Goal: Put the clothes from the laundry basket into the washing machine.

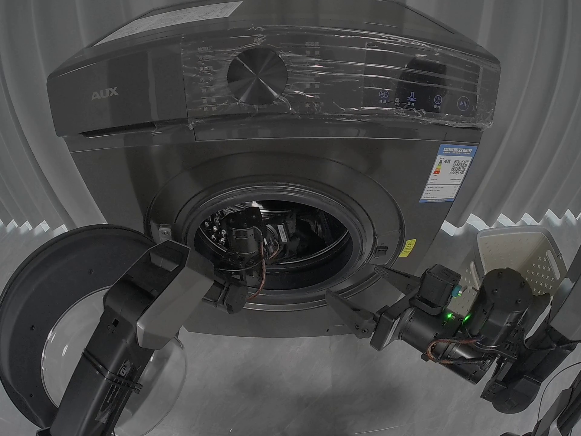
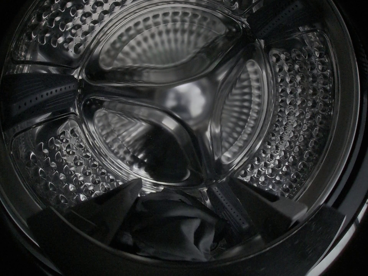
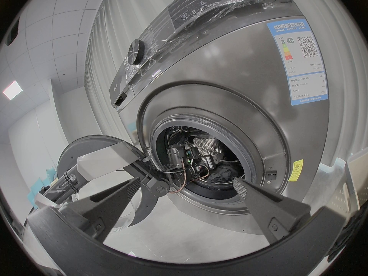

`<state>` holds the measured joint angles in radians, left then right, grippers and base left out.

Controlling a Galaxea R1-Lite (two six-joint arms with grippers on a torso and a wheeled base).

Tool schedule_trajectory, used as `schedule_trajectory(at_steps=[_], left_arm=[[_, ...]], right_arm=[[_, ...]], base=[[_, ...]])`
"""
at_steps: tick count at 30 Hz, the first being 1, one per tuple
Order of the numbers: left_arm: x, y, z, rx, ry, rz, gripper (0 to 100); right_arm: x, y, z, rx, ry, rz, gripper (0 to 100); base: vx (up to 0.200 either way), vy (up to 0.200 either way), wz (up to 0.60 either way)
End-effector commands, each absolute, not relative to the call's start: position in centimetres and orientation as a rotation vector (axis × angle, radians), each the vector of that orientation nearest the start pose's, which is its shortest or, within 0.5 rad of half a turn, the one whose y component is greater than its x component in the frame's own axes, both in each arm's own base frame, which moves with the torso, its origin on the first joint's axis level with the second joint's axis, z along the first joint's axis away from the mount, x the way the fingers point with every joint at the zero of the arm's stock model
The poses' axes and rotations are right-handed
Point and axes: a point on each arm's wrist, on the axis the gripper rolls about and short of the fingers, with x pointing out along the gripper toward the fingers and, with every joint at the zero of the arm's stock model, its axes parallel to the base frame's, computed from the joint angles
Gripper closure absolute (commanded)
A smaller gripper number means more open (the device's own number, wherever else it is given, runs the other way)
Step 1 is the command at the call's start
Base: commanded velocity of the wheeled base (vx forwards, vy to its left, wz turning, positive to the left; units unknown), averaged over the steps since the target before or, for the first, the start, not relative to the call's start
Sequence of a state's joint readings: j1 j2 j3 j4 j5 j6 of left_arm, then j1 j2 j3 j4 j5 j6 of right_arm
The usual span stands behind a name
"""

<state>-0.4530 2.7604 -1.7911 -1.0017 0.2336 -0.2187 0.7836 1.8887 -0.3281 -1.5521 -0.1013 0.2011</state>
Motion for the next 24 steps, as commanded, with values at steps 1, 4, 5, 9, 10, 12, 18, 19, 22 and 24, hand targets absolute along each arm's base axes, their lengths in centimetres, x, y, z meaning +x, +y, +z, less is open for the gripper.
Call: schedule_trajectory(at_steps=[1,4,5,9,10,12,18,19,22,24], left_arm=[[48.3,-23.7,1.3,-0.224,0.011,-0.232,0],[47.1,-24.3,2.1,-0.221,0.02,-0.251,0],[46.5,-24.6,2.2,-0.218,0.03,-0.261,0],[44.3,-25.6,2.8,-0.21,0.053,-0.294,0],[43.6,-25.8,2.9,-0.206,0.058,-0.298,0],[42.4,-26.0,3.0,-0.2,0.071,-0.295,0],[38.8,-26.1,2.8,-0.186,0.1,-0.326,0],[37.4,-26.0,3.0,-0.182,0.109,-0.342,0],[35.6,-25.7,3.3,-0.177,0.117,-0.358,0],[34.5,-25.6,3.7,-0.176,0.114,-0.36,0]], right_arm=[[19.5,19.1,11.0,0.19,0.075,0.678,0],[19.5,19.1,11.0,0.19,0.076,0.68,0],[19.5,19.1,11.0,0.19,0.076,0.68,0],[19.5,19.1,11.1,0.19,0.074,0.678,0],[19.5,19.1,11.0,0.19,0.075,0.678,0],[19.5,19.1,11.0,0.189,0.077,0.678,0],[19.4,19.0,11.1,0.189,0.077,0.676,0],[19.4,19.0,11.0,0.188,0.078,0.676,0],[19.4,18.9,11.0,0.19,0.078,0.673,0],[19.3,18.9,11.0,0.189,0.08,0.671,0]], base=[[0.0,0.0,0.0],[0.0,0.0,0.0],[0.0,0.0,0.0],[0.0,0.0,0.0],[0.0,0.0,0.0],[0.0,0.0,0.0],[0.0,0.0,0.0],[0.0,0.0,0.0],[0.0,0.0,0.0],[0.0,0.0,0.0]])
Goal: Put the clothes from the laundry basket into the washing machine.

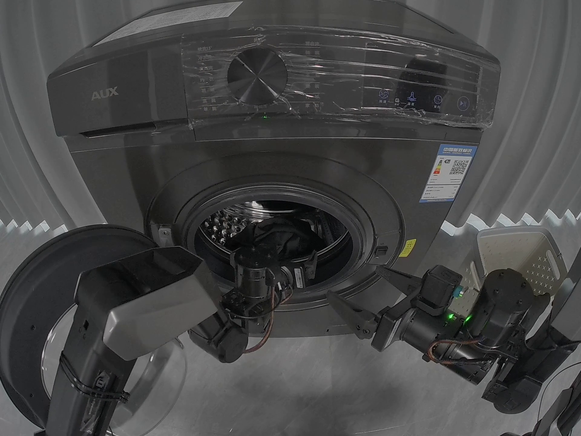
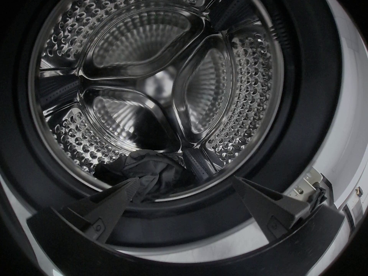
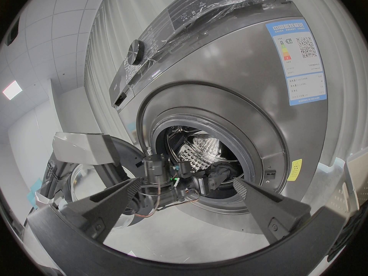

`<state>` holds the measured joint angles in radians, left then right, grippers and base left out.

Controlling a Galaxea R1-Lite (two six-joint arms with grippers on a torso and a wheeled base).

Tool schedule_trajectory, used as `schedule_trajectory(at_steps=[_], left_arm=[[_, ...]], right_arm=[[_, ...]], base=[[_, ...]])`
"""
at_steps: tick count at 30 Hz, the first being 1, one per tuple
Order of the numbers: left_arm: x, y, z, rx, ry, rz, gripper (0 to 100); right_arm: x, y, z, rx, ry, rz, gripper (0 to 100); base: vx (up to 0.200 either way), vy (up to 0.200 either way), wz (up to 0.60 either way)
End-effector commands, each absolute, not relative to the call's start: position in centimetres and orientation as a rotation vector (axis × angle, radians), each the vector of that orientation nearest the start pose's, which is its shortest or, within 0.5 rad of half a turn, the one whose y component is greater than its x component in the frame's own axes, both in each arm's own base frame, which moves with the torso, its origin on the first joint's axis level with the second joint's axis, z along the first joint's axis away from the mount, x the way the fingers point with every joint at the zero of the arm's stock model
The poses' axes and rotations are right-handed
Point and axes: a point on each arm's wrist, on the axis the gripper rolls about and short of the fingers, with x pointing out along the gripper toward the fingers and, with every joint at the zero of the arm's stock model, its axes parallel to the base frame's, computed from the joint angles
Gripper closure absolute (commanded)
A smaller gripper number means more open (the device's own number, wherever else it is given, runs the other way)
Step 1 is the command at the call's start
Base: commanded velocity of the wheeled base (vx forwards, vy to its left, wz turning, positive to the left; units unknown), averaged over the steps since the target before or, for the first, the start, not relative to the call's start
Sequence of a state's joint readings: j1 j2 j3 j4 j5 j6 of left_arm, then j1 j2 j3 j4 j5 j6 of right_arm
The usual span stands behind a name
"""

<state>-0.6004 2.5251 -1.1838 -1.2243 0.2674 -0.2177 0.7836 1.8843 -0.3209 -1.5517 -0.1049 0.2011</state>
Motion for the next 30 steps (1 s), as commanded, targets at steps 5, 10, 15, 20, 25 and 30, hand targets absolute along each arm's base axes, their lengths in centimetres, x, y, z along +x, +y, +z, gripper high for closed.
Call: schedule_trajectory(at_steps=[5,10,15,20,25,30], left_arm=[[32.6,-24.1,5.2,-0.177,0.112,-0.346,0],[30.1,-22.1,8.4,-0.214,0.041,-0.351,0],[26.2,-20.5,11.4,-0.233,0.015,-0.385,0],[23.4,-18.8,13.3,-0.247,-0.013,-0.405,0],[21.8,-17.6,14.1,-0.269,-0.042,-0.418,0],[20.8,-17.1,13.5,-0.273,-0.03,-0.42,0]], right_arm=[[19.5,18.6,11.0,0.183,0.081,0.654,0],[19.5,17.6,11.6,0.181,0.061,0.598,0],[20.0,15.6,13.3,0.199,0.0,0.517,0],[19.4,13.1,13.6,0.191,0.008,0.434,0],[18.3,10.3,13.4,0.156,0.014,0.336,0],[17.9,8.7,12.9,0.135,0.034,0.276,0]], base=[[0.0,0.0,0.0],[0.0,0.0,0.0],[0.0,0.0,0.0],[0.0,0.0,0.0],[0.0,0.0,0.0],[0.0,0.0,0.0]])
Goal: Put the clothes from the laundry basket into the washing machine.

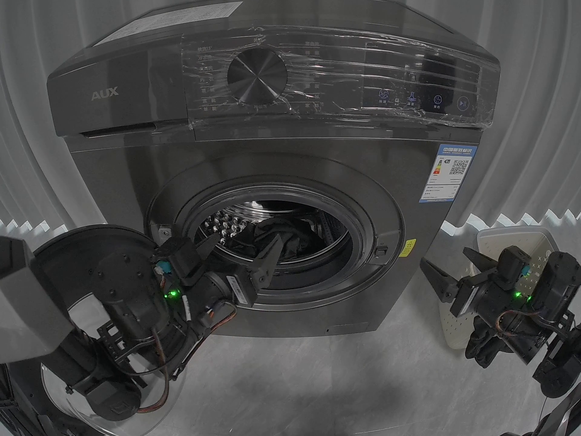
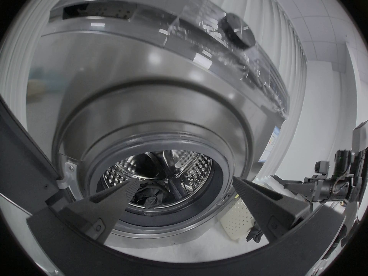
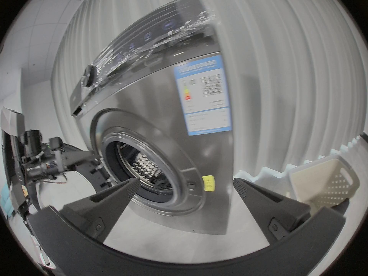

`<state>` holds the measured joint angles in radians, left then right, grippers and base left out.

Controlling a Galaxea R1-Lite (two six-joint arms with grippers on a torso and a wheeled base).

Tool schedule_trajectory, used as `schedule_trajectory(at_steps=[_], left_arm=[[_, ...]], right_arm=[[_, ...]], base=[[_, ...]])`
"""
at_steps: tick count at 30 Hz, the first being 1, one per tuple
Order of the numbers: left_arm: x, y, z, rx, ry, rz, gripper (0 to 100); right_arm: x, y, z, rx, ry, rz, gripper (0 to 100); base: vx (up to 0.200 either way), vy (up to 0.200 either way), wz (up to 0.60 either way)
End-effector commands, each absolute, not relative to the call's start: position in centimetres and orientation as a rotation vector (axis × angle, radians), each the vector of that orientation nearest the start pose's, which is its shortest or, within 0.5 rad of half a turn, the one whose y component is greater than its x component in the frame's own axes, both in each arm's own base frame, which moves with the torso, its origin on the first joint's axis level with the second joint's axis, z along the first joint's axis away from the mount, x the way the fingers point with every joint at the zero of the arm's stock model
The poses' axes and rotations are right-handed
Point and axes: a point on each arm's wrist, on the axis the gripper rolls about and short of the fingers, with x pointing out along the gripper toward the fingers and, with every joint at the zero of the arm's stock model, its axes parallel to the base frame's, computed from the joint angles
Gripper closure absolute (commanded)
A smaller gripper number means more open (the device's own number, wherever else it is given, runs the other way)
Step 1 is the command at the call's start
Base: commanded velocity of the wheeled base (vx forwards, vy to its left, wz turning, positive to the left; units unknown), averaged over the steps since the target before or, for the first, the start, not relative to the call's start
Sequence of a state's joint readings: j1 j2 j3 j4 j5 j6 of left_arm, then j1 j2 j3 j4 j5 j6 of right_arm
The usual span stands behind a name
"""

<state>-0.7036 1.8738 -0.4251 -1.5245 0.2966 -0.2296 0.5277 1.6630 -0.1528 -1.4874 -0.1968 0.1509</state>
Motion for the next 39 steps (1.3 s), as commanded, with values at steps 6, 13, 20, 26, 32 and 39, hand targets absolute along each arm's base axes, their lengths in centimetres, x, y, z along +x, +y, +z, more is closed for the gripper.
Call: schedule_trajectory(at_steps=[6,13,20,26,32,39], left_arm=[[20.0,-16.3,13.6,-0.244,-0.032,-0.416,0],[18.7,-14.9,14.5,-0.204,-0.066,-0.413,0],[17.1,-13.5,14.2,-0.15,-0.054,-0.406,0],[16.1,-12.6,14.4,-0.153,-0.058,-0.4,0],[15.5,-10.9,14.2,-0.152,-0.053,-0.338,0],[14.5,-8.5,15.2,-0.149,-0.112,-0.271,0]], right_arm=[[17.6,8.5,12.9,0.139,0.036,0.273,0],[17.0,8.4,12.5,0.135,0.056,0.282,0],[16.0,7.9,12.9,0.142,0.037,0.285,0],[15.3,7.5,12.7,0.138,0.049,0.283,0],[14.6,6.9,13.4,0.147,0.017,0.273,0],[13.1,5.8,14.8,0.164,-0.059,0.252,0]], base=[[0.0,0.0,0.0],[-0.086,0.0,0.0],[-0.2,0.0,0.0],[-0.2,0.0,0.0],[-0.2,0.0,0.0],[-0.2,0.0,0.0]])
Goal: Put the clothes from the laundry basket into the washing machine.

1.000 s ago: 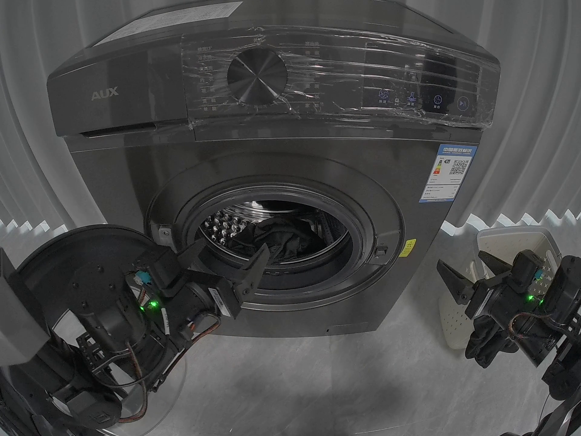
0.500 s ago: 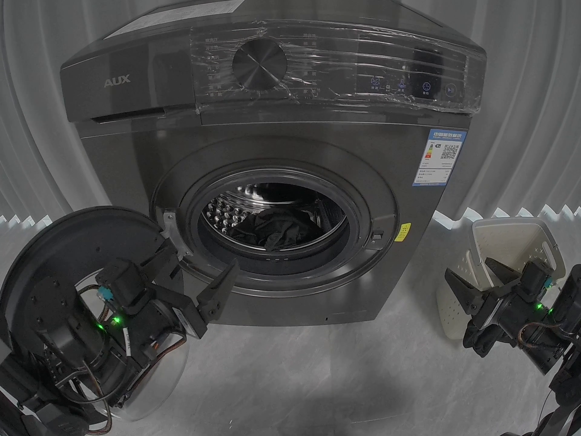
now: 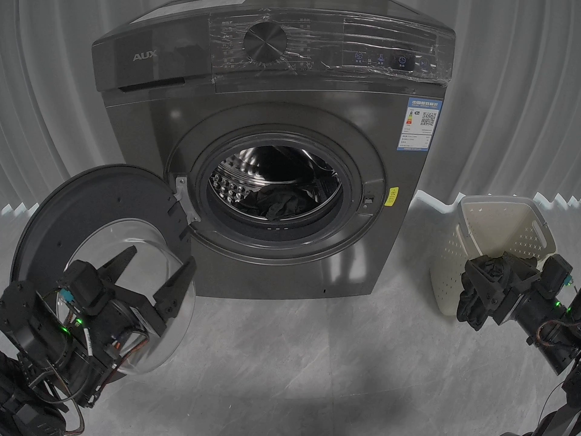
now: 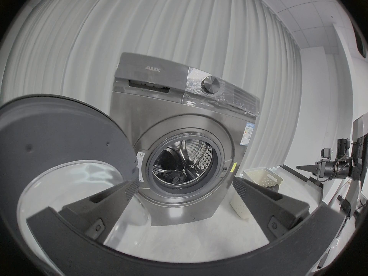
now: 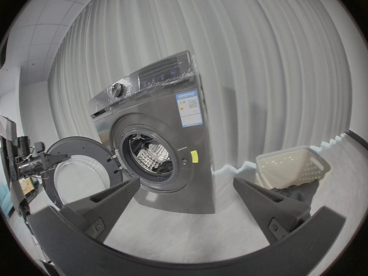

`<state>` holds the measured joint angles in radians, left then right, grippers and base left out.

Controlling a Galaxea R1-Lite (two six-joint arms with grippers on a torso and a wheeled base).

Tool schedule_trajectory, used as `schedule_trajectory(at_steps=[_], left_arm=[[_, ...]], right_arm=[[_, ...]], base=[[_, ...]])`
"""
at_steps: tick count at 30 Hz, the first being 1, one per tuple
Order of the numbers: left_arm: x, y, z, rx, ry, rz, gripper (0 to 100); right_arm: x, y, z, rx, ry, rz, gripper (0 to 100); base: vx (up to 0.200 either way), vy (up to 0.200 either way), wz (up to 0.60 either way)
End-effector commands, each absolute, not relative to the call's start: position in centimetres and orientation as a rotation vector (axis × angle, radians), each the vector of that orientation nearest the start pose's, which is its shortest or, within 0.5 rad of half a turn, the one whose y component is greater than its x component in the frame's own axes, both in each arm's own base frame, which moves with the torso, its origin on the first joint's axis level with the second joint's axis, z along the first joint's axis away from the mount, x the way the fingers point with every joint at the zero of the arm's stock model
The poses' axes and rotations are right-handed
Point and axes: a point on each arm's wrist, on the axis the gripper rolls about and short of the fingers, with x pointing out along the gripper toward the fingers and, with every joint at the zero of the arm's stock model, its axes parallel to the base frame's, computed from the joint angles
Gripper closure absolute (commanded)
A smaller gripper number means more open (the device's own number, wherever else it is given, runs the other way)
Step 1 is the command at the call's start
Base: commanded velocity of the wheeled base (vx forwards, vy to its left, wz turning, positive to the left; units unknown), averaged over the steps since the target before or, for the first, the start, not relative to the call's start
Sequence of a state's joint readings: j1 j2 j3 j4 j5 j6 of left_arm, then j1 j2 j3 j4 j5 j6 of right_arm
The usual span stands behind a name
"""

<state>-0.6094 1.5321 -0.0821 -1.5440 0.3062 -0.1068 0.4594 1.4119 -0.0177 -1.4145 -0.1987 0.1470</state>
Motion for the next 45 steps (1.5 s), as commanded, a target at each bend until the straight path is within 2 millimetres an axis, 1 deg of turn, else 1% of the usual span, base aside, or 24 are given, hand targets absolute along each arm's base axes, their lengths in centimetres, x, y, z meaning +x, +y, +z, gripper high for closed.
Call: schedule_trajectory(at_steps=[1,3,5,6,7,8,10,14,18,19,20,22,24,25,29,31,33,35,40,41,42,43,44,45], left_arm=[[14.2,-8.3,15.2,-0.141,-0.113,-0.272,0],[13.4,-7.8,15.0,-0.129,-0.109,-0.276,0],[13.0,-7.5,15.1,-0.136,-0.105,-0.273,0],[13.0,-7.5,15.1,-0.136,-0.105,-0.273,0],[12.5,-7.0,15.4,-0.138,-0.112,-0.262,0],[12.5,-7.0,15.4,-0.138,-0.112,-0.262,0],[11.6,-6.3,15.7,-0.136,-0.116,-0.253,0],[10.6,-5.5,15.5,-0.12,-0.084,-0.227,0],[8.8,-4.2,15.0,-0.093,-0.029,-0.185,0],[8.8,-4.2,15.0,-0.093,-0.029,-0.185,0],[7.7,-3.6,14.6,-0.089,-0.002,-0.186,0],[6.5,-2.8,14.2,-0.084,0.019,-0.182,0],[6.2,-2.6,14.0,-0.079,0.03,-0.177,0],[5.2,-1.9,13.5,-0.075,0.037,-0.14,0],[3.2,-0.7,12.9,-0.086,0.0,-0.1,0],[3.0,-0.5,12.7,-0.084,0.005,-0.092,0],[2.1,-0.1,11.9,-0.083,0.02,-0.059,0],[1.6,0.1,11.5,-0.093,0.03,-0.045,0],[0.6,0.5,10.7,-0.126,0.027,-0.012,0],[0.6,0.5,10.7,-0.126,0.027,-0.012,0],[0.2,0.6,10.4,-0.132,0.017,-0.008,0],[0.1,0.6,10.3,-0.133,0.014,-0.005,0],[-0.4,0.6,9.9,-0.135,0.005,0.008,0],[-0.4,0.6,9.9,-0.135,0.005,0.008,0]], right_arm=[[13.0,5.8,14.9,0.16,-0.064,0.253,0],[12.1,5.6,15.0,0.134,-0.055,0.272,0],[10.9,5.3,14.8,0.114,-0.009,0.292,0],[10.8,5.2,14.7,0.112,-0.005,0.292,0],[9.8,4.8,14.2,0.09,0.058,0.297,0],[9.8,4.8,14.2,0.09,0.058,0.297,0],[9.0,4.2,13.7,0.083,0.097,0.282,0],[8.2,3.2,14.1,0.096,0.055,0.224,0],[7.5,2.0,14.4,0.085,0.01,0.118,0],[7.5,2.0,14.4,0.085,0.01,0.118,0],[7.0,1.7,14.5,0.085,-0.011,0.102,0],[6.2,1.4,14.3,0.088,-0.012,0.094,0],[5.8,1.3,14.1,0.088,-0.01,0.091,0],[4.8,1.0,13.7,0.084,0.001,0.088,0],[2.8,0.3,12.4,0.072,0.017,0.061,0],[2.5,0.2,12.3,0.072,0.017,0.059,0],[1.9,0.1,11.9,0.08,0.016,0.061,0],[1.6,0.0,11.6,0.081,0.021,0.065,0],[0.3,-0.2,10.7,0.084,0.005,0.078,0],[0.3,-0.2,10.7,0.084,0.005,0.078,0],[-0.5,-0.4,9.9,0.085,-0.003,0.077,0],[-0.8,-0.4,9.6,0.086,-0.005,0.071,0],[-1.5,-0.5,8.7,0.085,-0.004,0.057,0],[-1.5,-0.5,8.7,0.085,-0.004,0.057,0]], base=[[-0.2,0.0,0.0],[-0.1,0.0,0.0],[0.0,0.0,0.0],[0.0,0.0,0.0],[0.0,0.0,0.0],[0.0,0.0,0.0],[-0.2,0.0,0.0],[-0.2,0.0,0.0],[0.0,0.0,0.0],[0.0,0.0,0.0],[0.0,0.0,0.0],[0.0,0.0,0.0],[0.0,0.0,0.0],[0.0,0.0,0.0],[0.0,0.0,0.0],[0.0,0.0,0.0],[0.0,0.0,0.0],[0.0,0.0,0.0],[0.0,0.0,0.0],[0.0,0.0,0.0],[0.0,0.0,0.0],[0.0,0.0,0.0],[0.0,0.0,0.0],[0.0,0.0,0.0]])
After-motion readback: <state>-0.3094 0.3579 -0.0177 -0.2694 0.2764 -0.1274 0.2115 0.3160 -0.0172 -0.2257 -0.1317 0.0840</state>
